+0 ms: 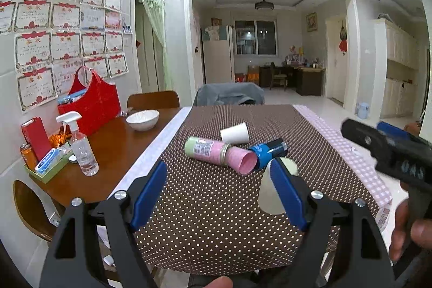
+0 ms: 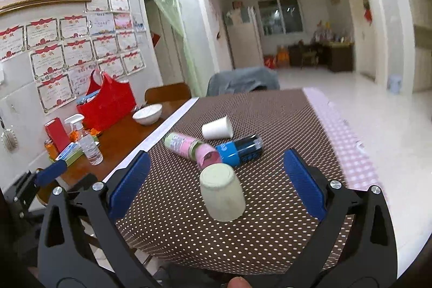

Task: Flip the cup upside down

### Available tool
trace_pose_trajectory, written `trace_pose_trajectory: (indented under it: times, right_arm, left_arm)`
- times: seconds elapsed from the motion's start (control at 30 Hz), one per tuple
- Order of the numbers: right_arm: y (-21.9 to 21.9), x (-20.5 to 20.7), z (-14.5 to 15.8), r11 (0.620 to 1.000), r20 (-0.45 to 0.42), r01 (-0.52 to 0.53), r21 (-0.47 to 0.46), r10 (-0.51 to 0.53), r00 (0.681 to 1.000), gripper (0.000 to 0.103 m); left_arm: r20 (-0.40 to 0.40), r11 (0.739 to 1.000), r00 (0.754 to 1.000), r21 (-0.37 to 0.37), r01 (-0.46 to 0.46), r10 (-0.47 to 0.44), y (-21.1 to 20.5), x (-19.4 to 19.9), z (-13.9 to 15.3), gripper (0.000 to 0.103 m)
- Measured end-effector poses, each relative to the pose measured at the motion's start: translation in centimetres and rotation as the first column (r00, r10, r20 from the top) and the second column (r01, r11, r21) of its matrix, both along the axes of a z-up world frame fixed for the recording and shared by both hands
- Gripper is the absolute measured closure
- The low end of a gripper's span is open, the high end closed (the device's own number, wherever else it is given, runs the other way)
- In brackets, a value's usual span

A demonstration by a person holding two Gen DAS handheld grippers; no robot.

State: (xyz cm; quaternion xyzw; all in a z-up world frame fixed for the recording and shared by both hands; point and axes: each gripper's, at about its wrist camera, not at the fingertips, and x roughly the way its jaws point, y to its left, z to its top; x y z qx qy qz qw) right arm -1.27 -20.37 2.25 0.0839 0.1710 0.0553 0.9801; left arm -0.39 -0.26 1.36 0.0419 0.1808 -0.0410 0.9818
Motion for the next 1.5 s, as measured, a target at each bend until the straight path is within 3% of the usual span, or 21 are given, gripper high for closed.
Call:
trace_pose_trajectory:
  times: [0.3, 1.5]
  right_arm:
    - [0.3, -3.3, 0.2, 0.997, 0.025, 0.047, -0.059, -0.046, 0.999, 0.006]
    - [0.9, -2.3, -1.3, 0.996, -0.021, 0.066, -0.052, -0.067, 0.998, 0.006]
  left_arm:
    - [0.041, 0.999, 0.999, -0.029, -0.018, 0.019, 0.3, -1.7, 1.6, 0.023]
    - [0.028, 0.999, 0.999, -0.022, -0.024, 0.024, 0.2, -2.2, 1.8, 0.023]
